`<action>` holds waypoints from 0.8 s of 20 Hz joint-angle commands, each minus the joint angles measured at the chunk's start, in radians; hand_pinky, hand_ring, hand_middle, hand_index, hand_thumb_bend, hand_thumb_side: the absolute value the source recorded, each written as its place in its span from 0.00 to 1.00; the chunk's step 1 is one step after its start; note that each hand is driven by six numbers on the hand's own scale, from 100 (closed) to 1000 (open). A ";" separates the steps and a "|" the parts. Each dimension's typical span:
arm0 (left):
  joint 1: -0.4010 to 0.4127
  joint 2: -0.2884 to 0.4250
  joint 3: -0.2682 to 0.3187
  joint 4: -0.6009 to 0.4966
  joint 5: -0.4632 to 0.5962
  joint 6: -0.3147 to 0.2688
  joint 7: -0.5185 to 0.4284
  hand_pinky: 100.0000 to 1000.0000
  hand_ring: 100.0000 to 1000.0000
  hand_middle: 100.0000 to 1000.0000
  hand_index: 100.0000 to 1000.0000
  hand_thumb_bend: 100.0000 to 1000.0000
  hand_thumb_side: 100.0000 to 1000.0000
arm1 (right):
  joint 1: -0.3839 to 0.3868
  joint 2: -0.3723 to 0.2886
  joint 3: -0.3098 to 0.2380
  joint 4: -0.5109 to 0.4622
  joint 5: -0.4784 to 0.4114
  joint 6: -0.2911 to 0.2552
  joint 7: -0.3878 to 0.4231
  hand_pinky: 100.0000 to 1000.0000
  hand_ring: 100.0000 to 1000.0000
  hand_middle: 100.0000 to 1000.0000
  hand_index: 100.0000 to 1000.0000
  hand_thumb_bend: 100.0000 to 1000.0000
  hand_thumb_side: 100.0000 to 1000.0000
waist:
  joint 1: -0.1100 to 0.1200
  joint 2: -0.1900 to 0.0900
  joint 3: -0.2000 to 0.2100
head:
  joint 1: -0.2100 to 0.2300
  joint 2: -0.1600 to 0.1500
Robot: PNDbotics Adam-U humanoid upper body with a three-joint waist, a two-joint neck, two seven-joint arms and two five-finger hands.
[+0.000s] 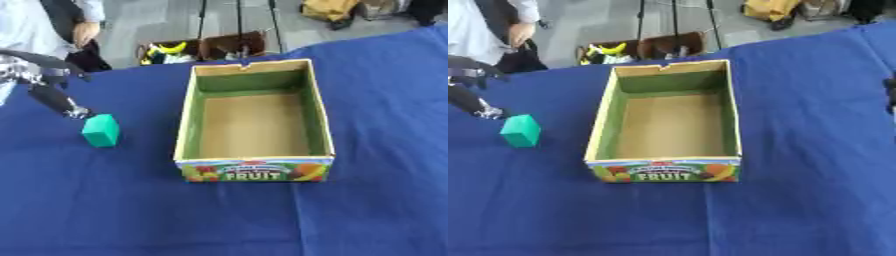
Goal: Pick up objects on the table and place them in the box.
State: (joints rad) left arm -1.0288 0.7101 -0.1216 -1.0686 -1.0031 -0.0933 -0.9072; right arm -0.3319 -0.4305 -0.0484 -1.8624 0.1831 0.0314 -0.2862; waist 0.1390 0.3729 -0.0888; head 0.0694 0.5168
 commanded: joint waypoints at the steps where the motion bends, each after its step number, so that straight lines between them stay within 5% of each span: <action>1: -0.016 0.017 -0.002 0.008 -0.020 -0.008 0.000 0.78 0.75 0.97 1.00 0.47 0.53 | -0.013 -0.028 -0.002 -0.025 -0.006 -0.002 0.003 0.85 0.90 0.81 0.92 0.00 1.00 | -0.004 -0.016 -0.001 | 0.006 -0.013; 16: -0.009 -0.010 -0.024 0.086 -0.109 -0.033 0.000 0.79 0.75 1.00 1.00 0.40 0.49 | -0.025 -0.025 -0.001 -0.028 -0.011 -0.003 0.006 0.85 0.90 0.80 0.92 0.00 1.00 | -0.001 0.005 -0.016 | 0.015 -0.029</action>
State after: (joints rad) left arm -1.0301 0.6872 -0.1415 -0.9916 -1.0957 -0.1246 -0.9064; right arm -0.3440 -0.4307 -0.0483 -1.8656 0.1813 0.0293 -0.2836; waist 0.1454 0.3924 -0.1049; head 0.0797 0.4988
